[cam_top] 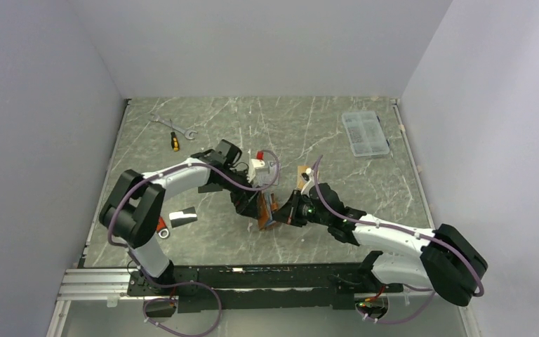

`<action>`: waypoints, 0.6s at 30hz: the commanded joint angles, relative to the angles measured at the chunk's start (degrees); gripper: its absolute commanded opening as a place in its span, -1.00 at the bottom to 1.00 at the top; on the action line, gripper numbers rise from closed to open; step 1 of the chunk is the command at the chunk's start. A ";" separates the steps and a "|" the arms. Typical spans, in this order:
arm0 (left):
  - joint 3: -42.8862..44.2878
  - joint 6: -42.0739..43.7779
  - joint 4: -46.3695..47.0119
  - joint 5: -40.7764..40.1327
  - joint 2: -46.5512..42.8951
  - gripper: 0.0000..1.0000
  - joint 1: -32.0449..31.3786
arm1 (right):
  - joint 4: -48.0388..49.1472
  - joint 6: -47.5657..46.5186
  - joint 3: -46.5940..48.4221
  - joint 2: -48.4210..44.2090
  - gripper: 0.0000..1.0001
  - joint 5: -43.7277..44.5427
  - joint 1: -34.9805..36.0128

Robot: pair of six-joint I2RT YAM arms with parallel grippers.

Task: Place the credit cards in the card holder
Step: Place the card holder at the center of the board.

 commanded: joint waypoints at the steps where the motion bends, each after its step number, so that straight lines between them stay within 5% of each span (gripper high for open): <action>1: 3.45 3.38 -2.63 -11.61 4.46 0.99 -4.95 | 6.20 1.27 -3.01 1.65 -1.00 -3.38 -0.63; 9: 8.46 6.21 -9.60 -18.44 11.10 0.99 -11.49 | 1.52 -0.87 -5.88 6.57 -0.95 0.40 -0.64; 18: 11.78 7.09 -11.75 -18.29 13.60 0.99 -12.97 | -7.75 -0.75 -8.92 0.26 -0.01 12.71 1.38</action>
